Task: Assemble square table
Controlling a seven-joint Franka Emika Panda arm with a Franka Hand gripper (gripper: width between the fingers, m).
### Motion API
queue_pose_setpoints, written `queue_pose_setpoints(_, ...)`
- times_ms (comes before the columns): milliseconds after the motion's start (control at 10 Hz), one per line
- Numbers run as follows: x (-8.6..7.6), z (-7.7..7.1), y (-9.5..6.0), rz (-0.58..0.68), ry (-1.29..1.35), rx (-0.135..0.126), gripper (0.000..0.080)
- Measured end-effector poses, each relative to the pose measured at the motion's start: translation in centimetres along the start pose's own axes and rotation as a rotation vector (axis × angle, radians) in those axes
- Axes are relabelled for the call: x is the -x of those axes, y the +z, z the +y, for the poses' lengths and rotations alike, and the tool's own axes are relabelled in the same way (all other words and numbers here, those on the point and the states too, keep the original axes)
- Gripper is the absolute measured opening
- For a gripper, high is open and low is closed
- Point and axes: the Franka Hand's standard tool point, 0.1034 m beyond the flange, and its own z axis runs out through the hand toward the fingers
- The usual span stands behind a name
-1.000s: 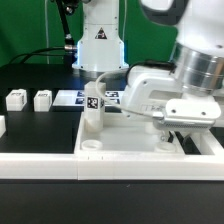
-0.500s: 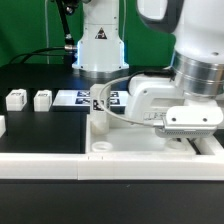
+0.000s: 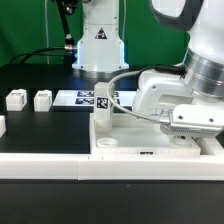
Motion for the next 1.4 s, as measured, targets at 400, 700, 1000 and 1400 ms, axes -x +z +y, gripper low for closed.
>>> queue_pose_setpoints(400,-0.1,-2.3,-0.1,0.018,0.022,-0.032,0.0397)
queue_pose_setpoints(700,-0.2,-2.9,-0.1,0.024,0.030,-0.038,0.0632)
queue_pose_setpoints(1000,-0.1,-3.0,-0.5,0.023,0.031,-0.040,0.0649)
queue_pose_setpoints(1400,-1.2,-7.1,-9.7,-0.046,0.087,-0.131,0.0649)
